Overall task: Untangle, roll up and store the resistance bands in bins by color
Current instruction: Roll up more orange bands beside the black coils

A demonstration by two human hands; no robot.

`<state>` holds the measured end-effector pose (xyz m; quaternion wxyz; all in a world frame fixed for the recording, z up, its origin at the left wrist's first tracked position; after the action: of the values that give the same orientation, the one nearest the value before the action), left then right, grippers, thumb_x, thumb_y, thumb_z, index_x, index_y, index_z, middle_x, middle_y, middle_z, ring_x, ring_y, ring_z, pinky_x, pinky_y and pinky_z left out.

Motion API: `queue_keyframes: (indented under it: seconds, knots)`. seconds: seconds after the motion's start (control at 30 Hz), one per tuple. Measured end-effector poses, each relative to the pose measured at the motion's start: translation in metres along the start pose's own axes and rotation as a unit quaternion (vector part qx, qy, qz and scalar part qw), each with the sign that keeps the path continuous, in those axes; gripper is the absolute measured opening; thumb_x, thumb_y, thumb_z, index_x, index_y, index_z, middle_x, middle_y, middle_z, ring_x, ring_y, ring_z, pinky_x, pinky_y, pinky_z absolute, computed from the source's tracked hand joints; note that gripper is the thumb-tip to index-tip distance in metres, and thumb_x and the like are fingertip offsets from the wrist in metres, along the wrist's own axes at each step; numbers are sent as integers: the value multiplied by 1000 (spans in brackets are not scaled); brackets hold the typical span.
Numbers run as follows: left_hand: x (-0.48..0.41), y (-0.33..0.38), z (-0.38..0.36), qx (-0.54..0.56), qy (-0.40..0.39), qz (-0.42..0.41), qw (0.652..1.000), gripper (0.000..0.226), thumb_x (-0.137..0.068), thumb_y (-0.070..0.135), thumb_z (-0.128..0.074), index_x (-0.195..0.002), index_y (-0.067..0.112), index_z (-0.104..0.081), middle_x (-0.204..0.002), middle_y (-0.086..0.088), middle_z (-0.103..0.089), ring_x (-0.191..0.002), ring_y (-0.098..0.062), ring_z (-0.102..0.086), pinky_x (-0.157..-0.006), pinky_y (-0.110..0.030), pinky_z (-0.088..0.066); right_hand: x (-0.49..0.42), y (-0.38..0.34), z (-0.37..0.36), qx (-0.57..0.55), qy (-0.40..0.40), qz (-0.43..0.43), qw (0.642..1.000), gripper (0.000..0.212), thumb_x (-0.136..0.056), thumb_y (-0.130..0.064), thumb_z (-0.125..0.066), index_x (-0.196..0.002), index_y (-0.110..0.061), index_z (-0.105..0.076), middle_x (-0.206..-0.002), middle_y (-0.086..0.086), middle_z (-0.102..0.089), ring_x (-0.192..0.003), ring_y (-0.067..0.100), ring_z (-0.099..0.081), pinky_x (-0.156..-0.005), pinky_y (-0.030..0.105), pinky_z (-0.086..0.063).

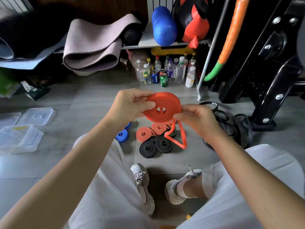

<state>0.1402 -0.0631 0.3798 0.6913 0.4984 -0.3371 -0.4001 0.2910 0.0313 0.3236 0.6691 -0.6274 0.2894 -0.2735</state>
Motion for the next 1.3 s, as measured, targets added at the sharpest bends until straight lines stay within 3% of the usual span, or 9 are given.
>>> queue_keyframes:
  seconds: [0.17,0.3,0.37,0.47,0.73,0.87,1.1,1.2,1.3]
  knots:
    - [5,-22,-10,27,-60,77,995,25,-80,1,-68,-91,22,-61,-94,-1,-65,-75,-15,-66,-62,-31,-59,-3,-3,3,14,5,-14,1000,22,-74,-1,-72,-89,-16,-69,-72,-8,-73,-71,8,-70,-71,21,-54]
    - [5,-1,-19,-344,-63,-72,934,39,-77,23,-75,-112,27,-58,-112,9,-60,-100,-12,-59,-86,-38,-51,-5,-3,-10,181,-36,-6,983,24,-74,-11,-78,-82,-32,-71,-80,-7,-72,-78,10,-70,-84,34,-55]
    - [9,6,-38,-439,-93,-114,887,52,-79,27,-71,-127,32,-51,-123,9,-57,-108,-14,-55,-90,-36,-47,-5,-7,-18,234,-51,2,971,17,-75,-15,-78,-87,-26,-74,-82,-5,-73,-80,11,-69,-85,35,-54]
    - [7,8,-47,-508,-89,-128,847,32,-84,25,-59,-116,33,-58,-109,8,-65,-100,-20,-57,-80,-35,-49,-4,-10,-19,237,-39,12,971,17,-73,-18,-79,-86,-28,-74,-84,-1,-74,-82,15,-69,-85,40,-54]
    - [1,9,-14,-264,-15,-100,959,25,-78,10,-72,-101,21,-71,-87,9,-70,-83,-12,-65,-80,-28,-52,-4,-3,-5,140,-26,0,990,36,-73,-9,-78,-74,-44,-72,-79,-13,-73,-80,7,-70,-88,36,-54]
    - [1,7,0,-91,25,-79,992,29,-78,-3,-69,-92,23,-68,-79,13,-67,-66,5,-63,-67,-13,-51,-4,-7,0,93,-1,8,996,26,-75,-3,-74,-91,-23,-72,-78,-6,-74,-77,17,-71,-81,33,-55]
    - [8,-34,-12,108,12,47,993,22,-86,-1,-61,-94,20,-60,-89,1,-69,-85,-22,-65,-79,-41,-55,-9,-13,8,55,23,4,998,25,-76,-3,-73,-86,-25,-69,-73,-16,-72,-72,2,-68,-69,17,-53]
    - [7,-21,-13,-175,-3,-42,984,25,-84,13,-68,-104,19,-54,-104,1,-61,-97,-18,-58,-86,-34,-49,-8,-4,2,94,-8,-6,996,28,-74,-2,-75,-85,-27,-69,-80,-9,-74,-76,8,-69,-82,30,-55]
    - [12,10,-32,-417,-29,-178,891,53,-83,30,-67,-132,27,-47,-126,3,-54,-113,-19,-52,-90,-33,-42,-8,-2,-10,160,-38,-8,986,26,-74,-8,-77,-81,-33,-71,-84,-1,-74,-78,13,-70,-85,37,-55]
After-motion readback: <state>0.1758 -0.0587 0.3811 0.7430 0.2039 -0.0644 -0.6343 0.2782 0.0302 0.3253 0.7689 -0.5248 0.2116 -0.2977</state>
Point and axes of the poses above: each hand's wrist, its own x-axis away from the middle knuckle, its own z-axis out of the back of the hand, y = z × x, the point moved 10 cm from there along -x, towards the middle knuckle
